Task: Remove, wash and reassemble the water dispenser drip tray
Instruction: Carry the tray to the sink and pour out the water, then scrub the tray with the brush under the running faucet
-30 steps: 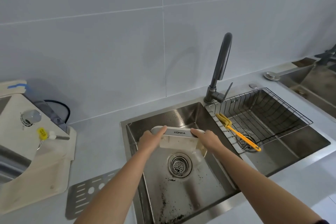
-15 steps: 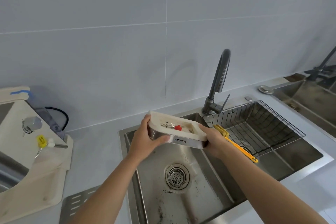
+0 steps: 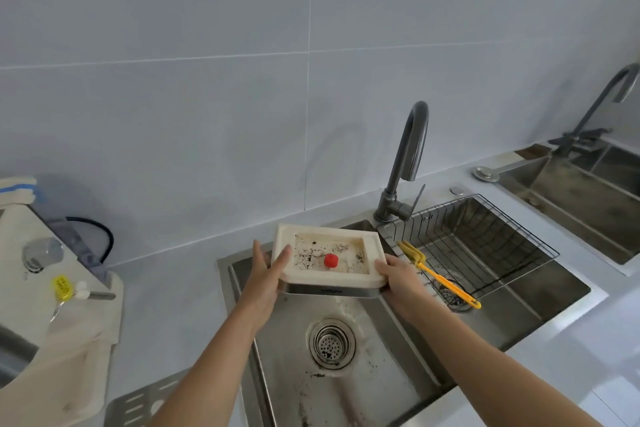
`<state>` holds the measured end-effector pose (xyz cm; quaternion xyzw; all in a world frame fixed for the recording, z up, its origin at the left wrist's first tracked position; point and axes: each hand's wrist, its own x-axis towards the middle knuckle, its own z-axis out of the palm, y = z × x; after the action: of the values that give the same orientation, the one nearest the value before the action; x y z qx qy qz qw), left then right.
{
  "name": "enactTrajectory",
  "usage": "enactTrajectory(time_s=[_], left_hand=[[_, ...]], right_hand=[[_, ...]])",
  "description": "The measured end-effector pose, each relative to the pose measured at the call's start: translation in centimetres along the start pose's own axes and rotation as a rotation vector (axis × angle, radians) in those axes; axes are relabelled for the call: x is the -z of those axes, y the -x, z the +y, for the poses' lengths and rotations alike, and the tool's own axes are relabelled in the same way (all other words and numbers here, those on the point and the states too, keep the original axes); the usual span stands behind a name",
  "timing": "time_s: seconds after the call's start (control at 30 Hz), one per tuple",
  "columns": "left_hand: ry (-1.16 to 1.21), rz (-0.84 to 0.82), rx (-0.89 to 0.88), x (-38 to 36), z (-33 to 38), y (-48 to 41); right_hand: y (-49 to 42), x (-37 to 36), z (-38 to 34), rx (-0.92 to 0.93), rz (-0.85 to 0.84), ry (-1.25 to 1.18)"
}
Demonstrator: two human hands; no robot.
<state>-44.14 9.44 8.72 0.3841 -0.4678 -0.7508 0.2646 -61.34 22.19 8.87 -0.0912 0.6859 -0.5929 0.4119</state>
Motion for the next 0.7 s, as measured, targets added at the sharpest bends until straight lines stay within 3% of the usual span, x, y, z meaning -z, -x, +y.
enactTrajectory(time_s=[0.07, 0.23, 0.7], left_hand=[[0.146, 0.006, 0.072, 0.0, -0.2, -0.1], [0.200, 0.009, 0.231, -0.4, -0.8, -0.3], [0.305, 0.269, 0.161, -7.9, -3.6, -2.8]], right_hand=[[0.3, 0.2, 0.2, 0.036, 0.001, 0.032], [-0.1, 1.0, -0.5, 0.128, -0.012, 0.138], [-7.3, 8.3, -2.6, 0.099, -0.244, 0.206]])
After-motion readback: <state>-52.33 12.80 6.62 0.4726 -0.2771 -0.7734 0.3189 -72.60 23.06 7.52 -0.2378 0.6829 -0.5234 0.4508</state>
